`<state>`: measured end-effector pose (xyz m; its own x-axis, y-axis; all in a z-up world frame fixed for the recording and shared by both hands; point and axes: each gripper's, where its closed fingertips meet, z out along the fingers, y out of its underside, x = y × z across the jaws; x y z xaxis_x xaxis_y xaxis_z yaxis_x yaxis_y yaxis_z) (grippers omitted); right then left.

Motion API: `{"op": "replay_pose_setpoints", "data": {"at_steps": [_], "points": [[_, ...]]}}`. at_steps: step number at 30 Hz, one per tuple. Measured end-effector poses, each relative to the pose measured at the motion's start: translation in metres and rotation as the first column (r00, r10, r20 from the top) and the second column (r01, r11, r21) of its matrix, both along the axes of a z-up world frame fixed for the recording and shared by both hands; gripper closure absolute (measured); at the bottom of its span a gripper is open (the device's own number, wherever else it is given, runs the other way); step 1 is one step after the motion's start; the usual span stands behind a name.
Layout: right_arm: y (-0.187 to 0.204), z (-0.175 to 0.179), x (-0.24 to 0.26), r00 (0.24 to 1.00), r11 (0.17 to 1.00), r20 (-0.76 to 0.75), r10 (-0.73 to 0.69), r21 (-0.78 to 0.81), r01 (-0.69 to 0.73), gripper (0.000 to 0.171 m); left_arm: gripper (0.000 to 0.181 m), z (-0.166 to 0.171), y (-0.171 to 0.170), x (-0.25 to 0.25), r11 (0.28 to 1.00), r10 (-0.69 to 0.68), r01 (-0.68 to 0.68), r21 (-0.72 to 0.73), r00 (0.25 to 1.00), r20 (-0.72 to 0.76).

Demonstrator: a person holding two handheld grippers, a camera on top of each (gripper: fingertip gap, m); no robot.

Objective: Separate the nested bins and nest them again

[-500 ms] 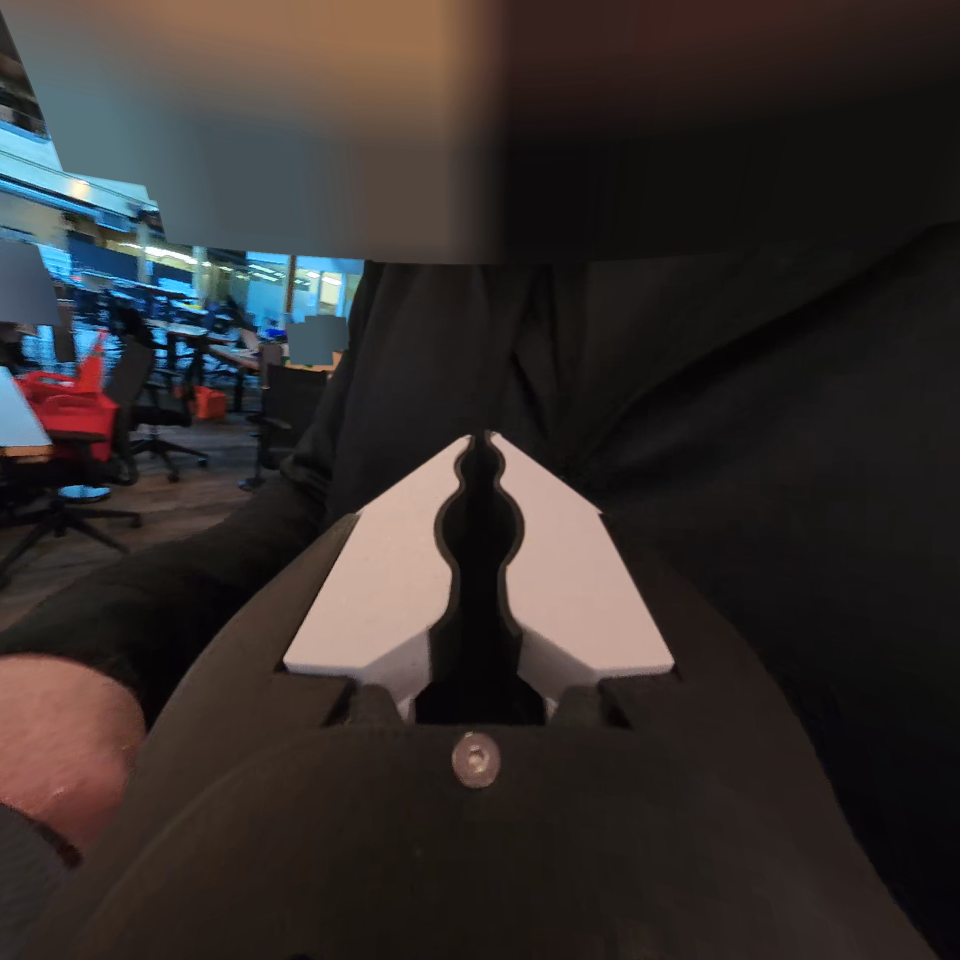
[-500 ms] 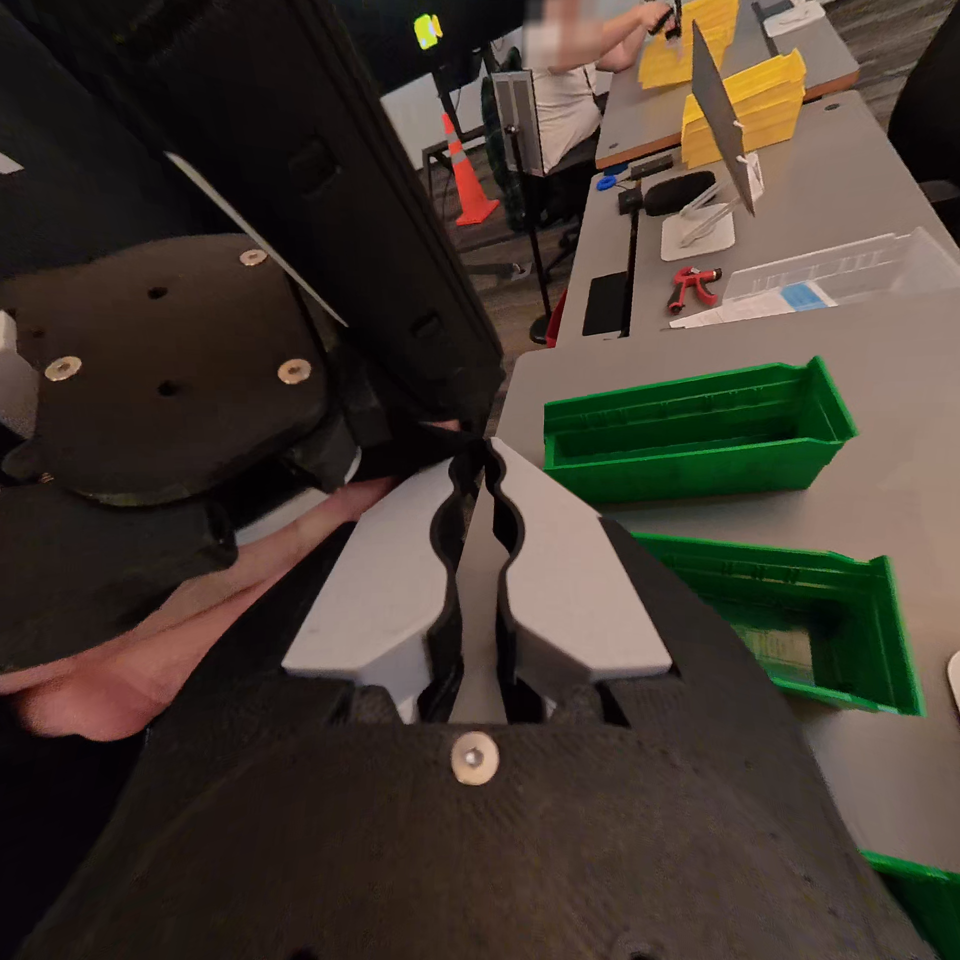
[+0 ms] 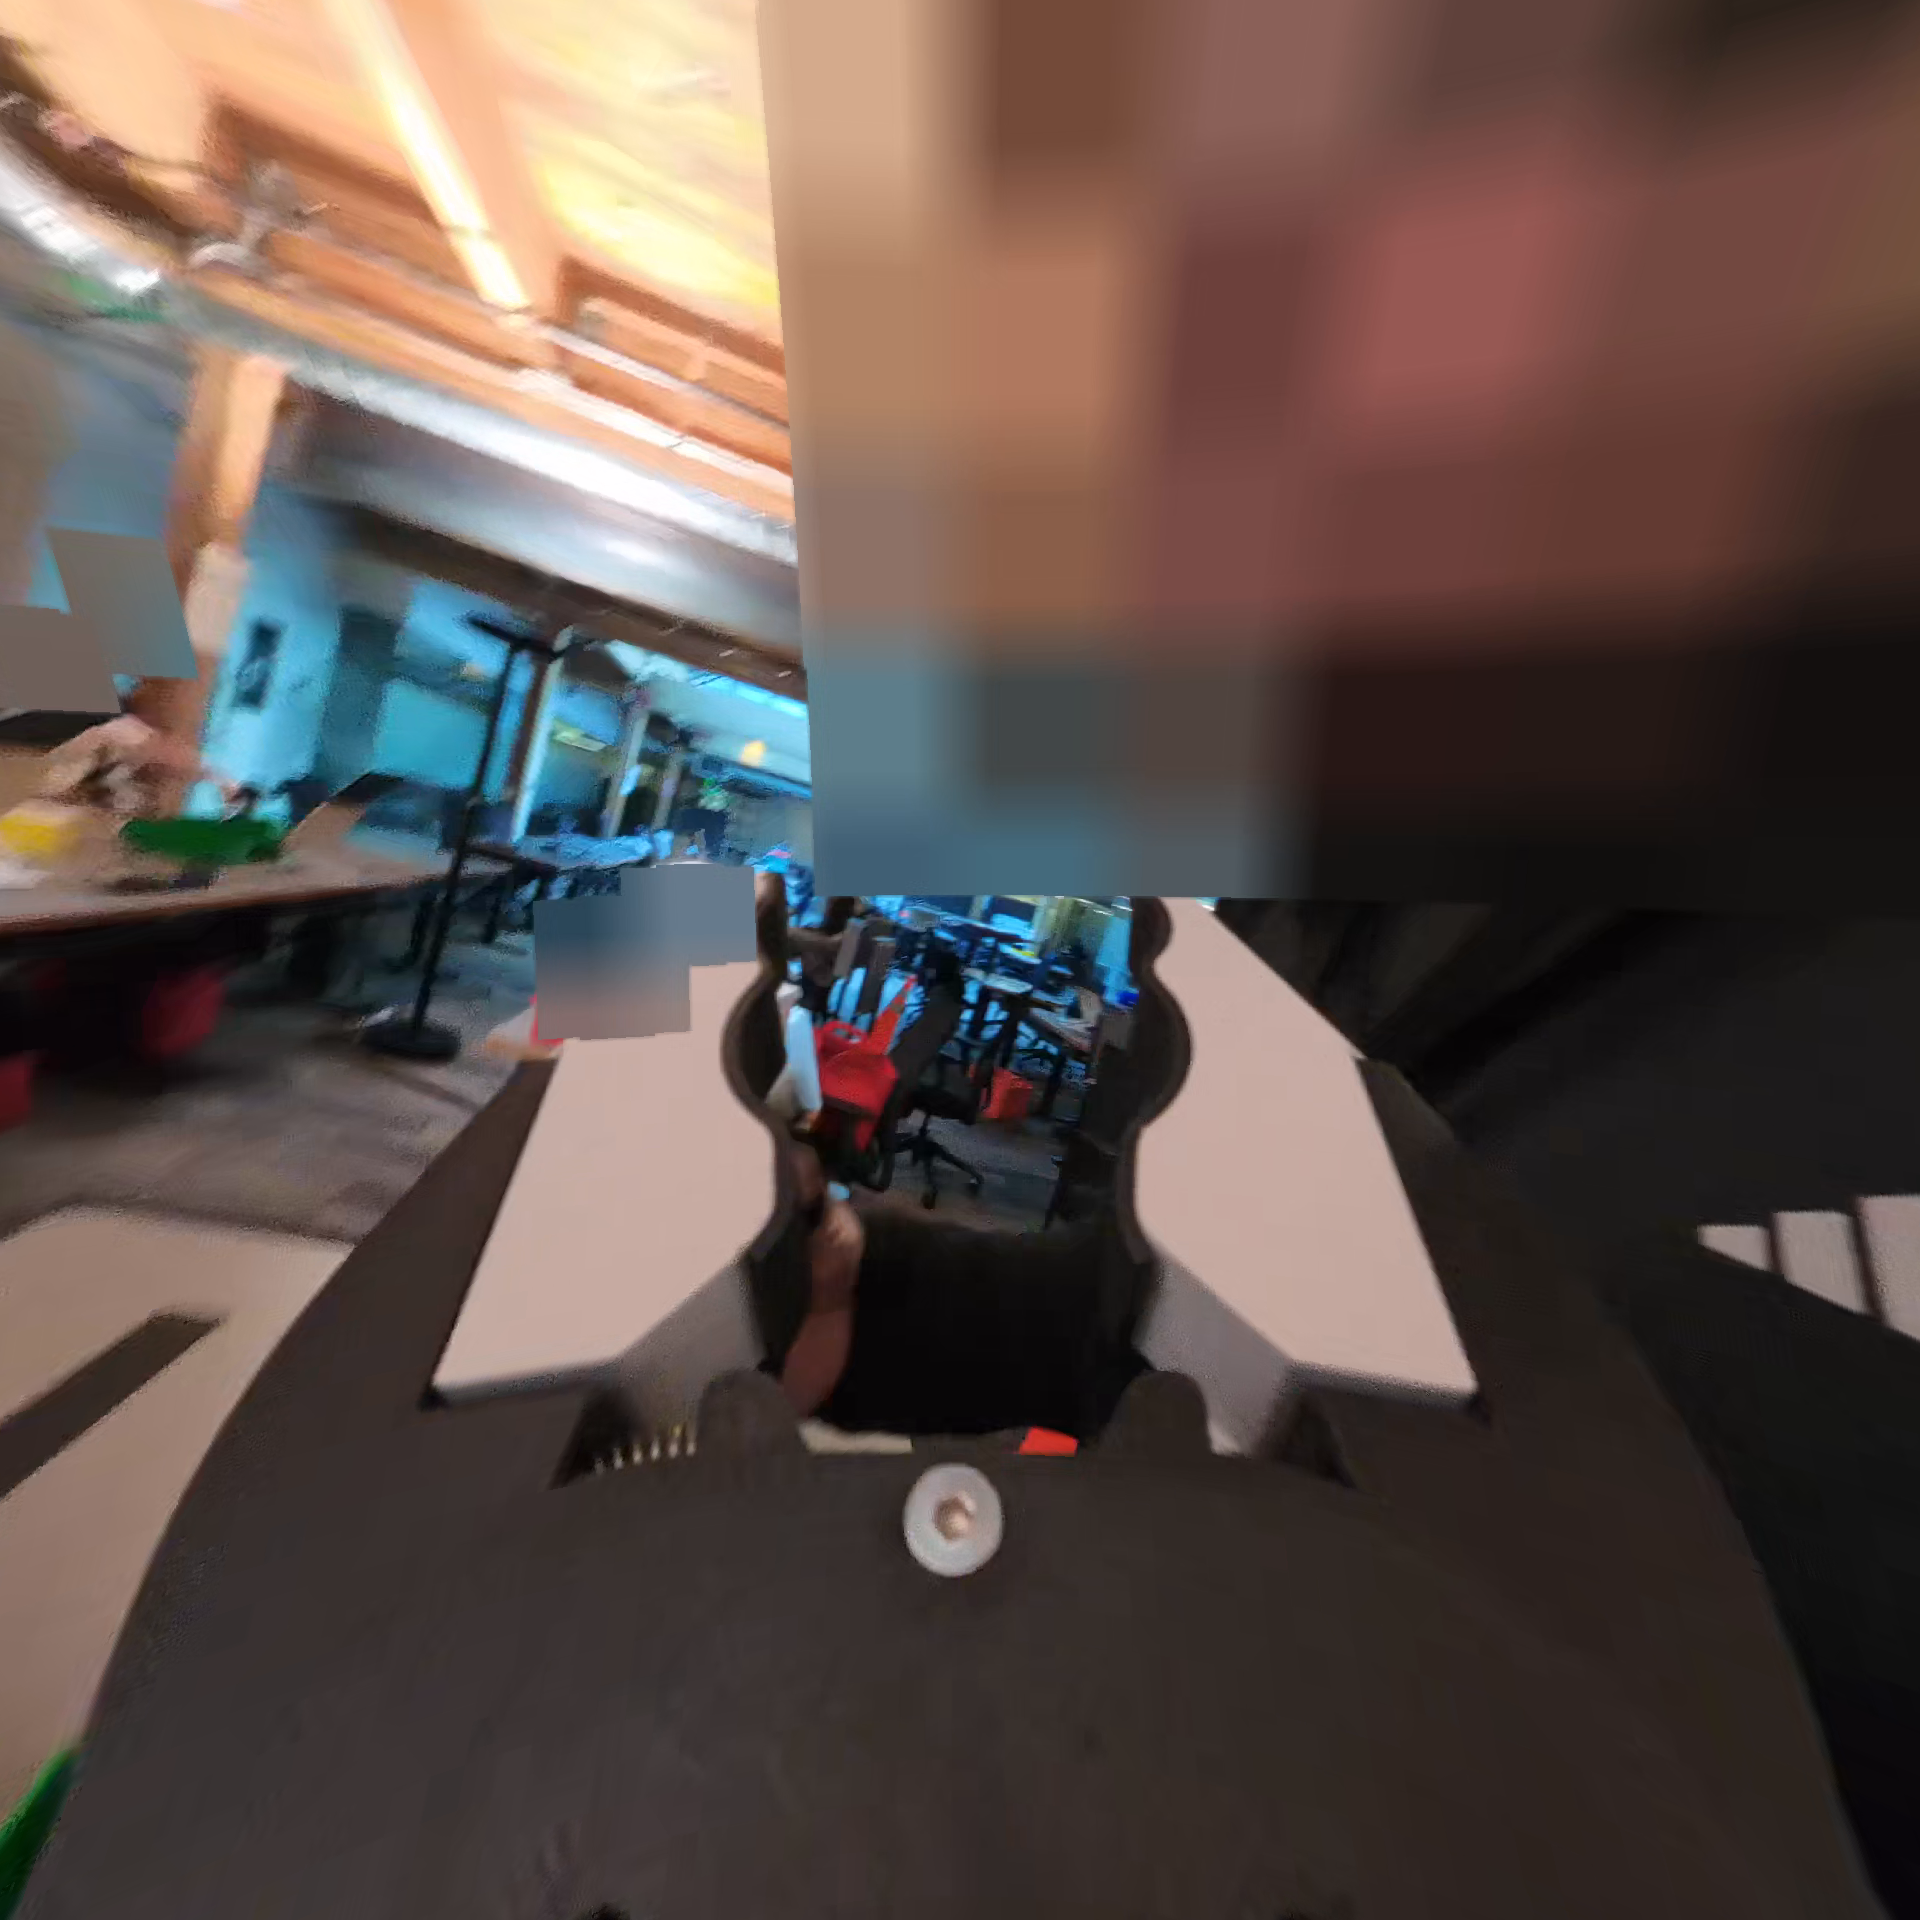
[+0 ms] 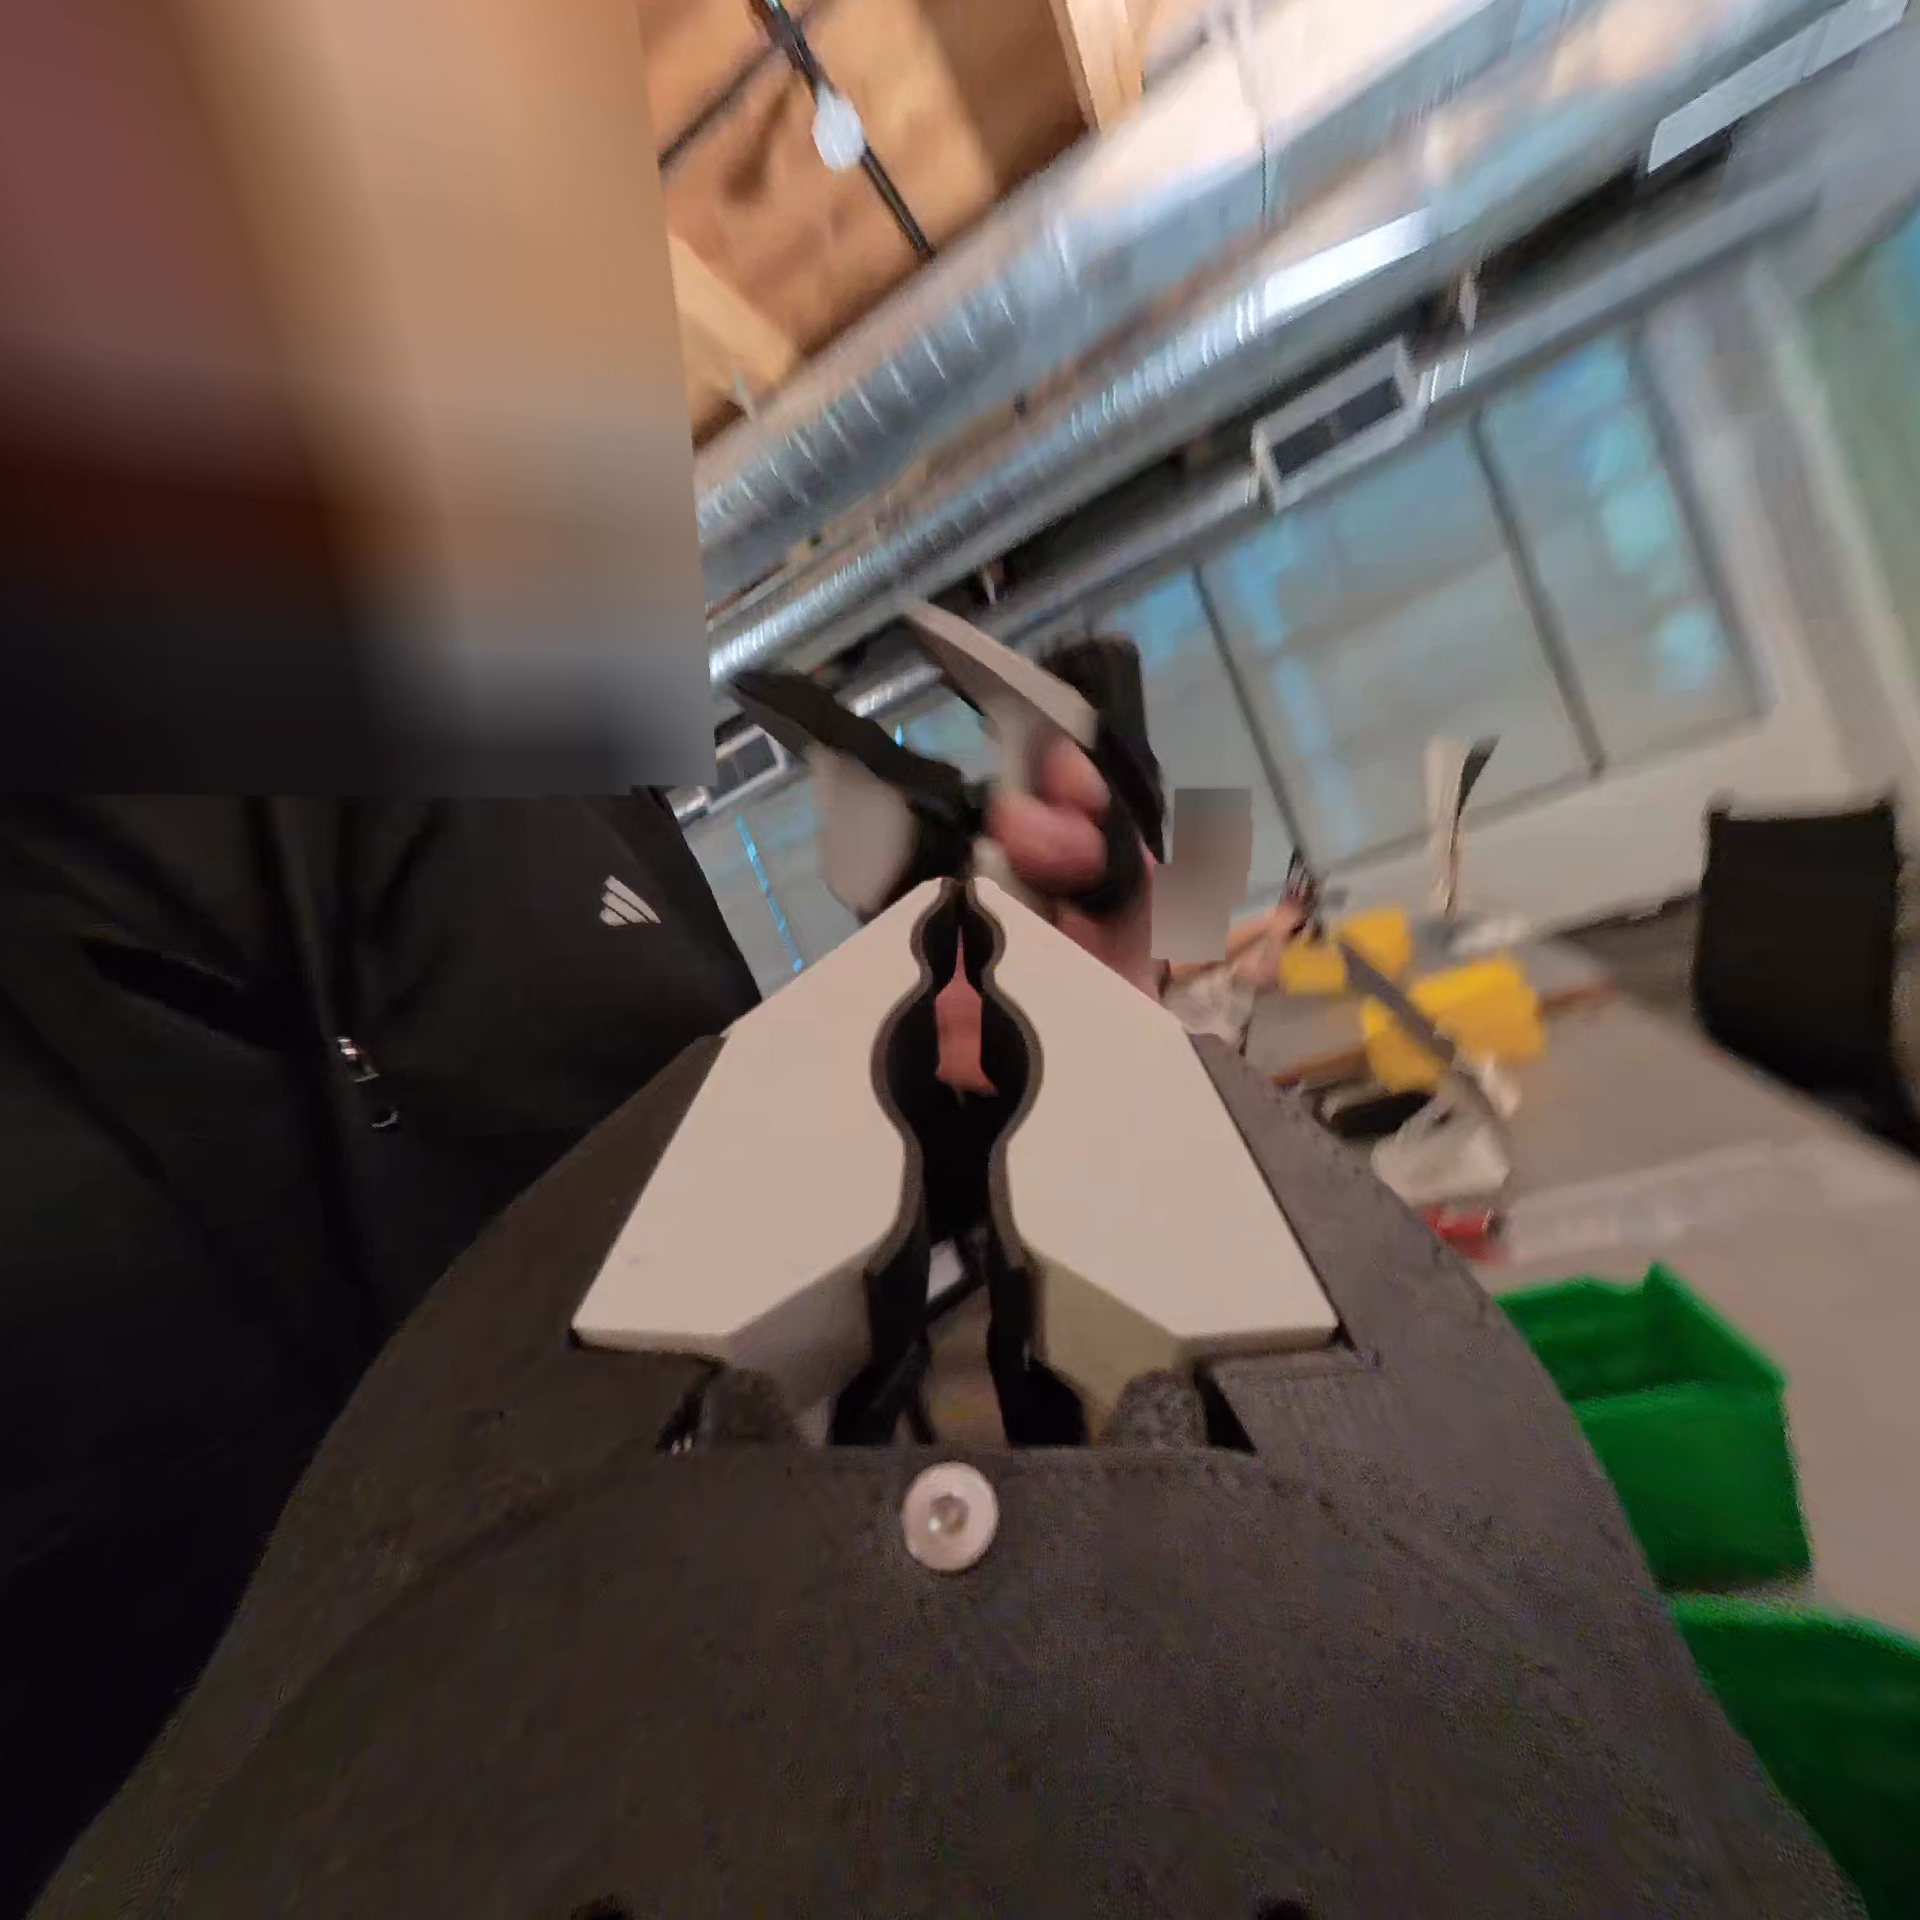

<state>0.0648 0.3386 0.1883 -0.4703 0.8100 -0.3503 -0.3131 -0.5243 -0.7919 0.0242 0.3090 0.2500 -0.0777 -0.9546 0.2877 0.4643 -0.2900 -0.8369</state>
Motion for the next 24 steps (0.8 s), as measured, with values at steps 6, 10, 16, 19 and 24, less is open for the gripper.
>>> {"op": "replay_pose_setpoints", "data": {"at_steps": [6,10,16,19,24], "points": [[-0.059,0.04,0.006,0.988,0.977,-0.131,0.082,0.209,-0.053,0.171,0.138,-0.085,0.051,0.025,0.949,0.194,-0.24,-0.205,0.955,-0.224],[-0.085,0.062,0.011,0.957,0.955,-0.255,0.14,0.291,-0.062,0.171,0.14,-0.114,0.036,0.064,0.968,0.123,-0.193,-0.161,0.921,-0.369],[-0.107,0.06,-0.002,0.966,0.939,-0.186,0.182,0.325,-0.114,0.171,0.149,-0.127,0.03,0.088,0.967,0.113,-0.205,-0.155,0.882,-0.458],[-0.112,0.063,-0.012,0.976,0.939,-0.144,0.161,0.326,-0.107,0.171,0.158,-0.125,0.025,0.092,0.968,0.097,-0.186,-0.169,0.897,-0.431],[-0.138,0.076,-0.01,0.938,0.912,-0.145,0.315,0.32,-0.257,0.134,0.179,-0.117,0.003,0.098,0.977,-0.023,-0.044,-0.207,0.951,-0.309]]}}
